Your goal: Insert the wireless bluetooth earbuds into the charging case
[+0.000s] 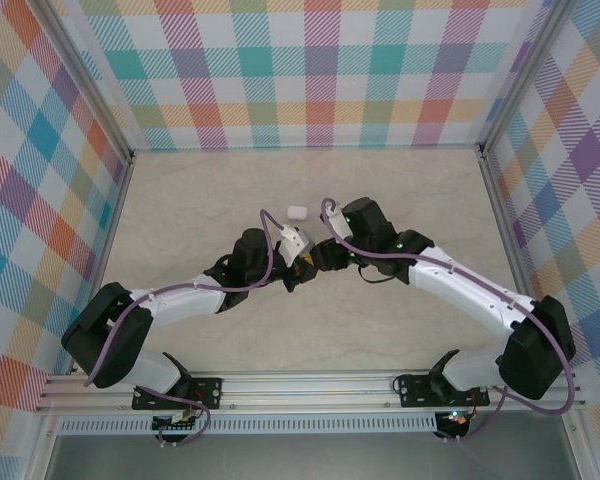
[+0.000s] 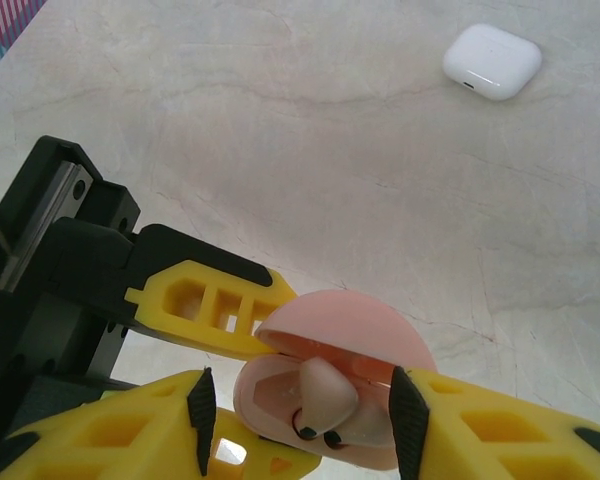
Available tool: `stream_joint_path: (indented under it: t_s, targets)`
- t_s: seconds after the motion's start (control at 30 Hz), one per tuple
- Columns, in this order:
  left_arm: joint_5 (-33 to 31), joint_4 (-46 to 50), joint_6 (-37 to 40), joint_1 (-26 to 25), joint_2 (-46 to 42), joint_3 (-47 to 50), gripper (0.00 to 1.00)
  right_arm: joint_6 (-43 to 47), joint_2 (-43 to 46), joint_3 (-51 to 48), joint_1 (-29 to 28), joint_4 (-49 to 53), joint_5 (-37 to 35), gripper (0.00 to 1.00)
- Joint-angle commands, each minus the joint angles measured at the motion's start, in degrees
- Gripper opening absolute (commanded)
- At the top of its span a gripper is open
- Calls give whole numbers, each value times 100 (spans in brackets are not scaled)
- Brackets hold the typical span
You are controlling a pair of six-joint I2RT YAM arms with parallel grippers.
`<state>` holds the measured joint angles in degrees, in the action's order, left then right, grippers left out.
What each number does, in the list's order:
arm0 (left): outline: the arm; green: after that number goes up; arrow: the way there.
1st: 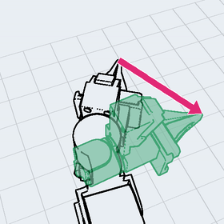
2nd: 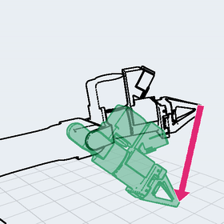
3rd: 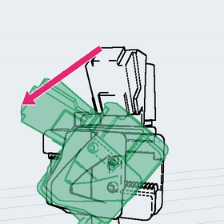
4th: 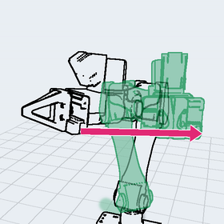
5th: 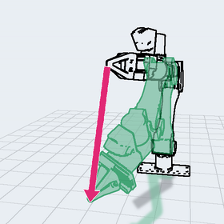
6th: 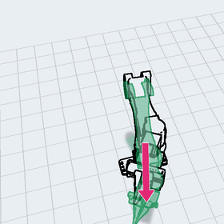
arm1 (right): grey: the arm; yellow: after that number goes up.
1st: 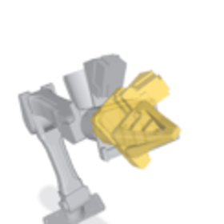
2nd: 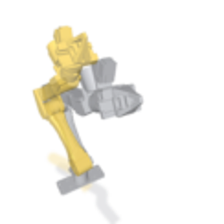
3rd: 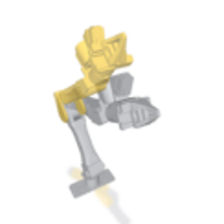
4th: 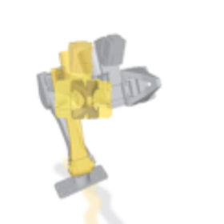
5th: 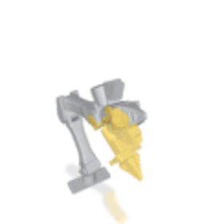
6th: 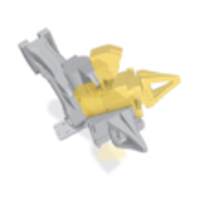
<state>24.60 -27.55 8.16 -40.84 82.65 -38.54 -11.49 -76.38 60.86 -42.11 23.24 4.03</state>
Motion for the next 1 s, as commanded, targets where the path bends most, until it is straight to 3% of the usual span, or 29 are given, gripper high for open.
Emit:
stream_joint_path:
  t_s: [0.0,0.47,0.73,0.97]
  targets:
    - [130,-273,-52,-48,-47,-182,4,-58,256,27,-34,-99,4,53]
    - [458,-416,-93,-44,-161,-129,4,-7,97,110,-26,-50,589,46]
    - [362,-308,-98,-42,-209,-123,4,-259,366,-41,-6,-153,-147,46]
    - [513,-114,-12,-45,-239,-159,3,-489,619,-255,463,-175,-172,43]
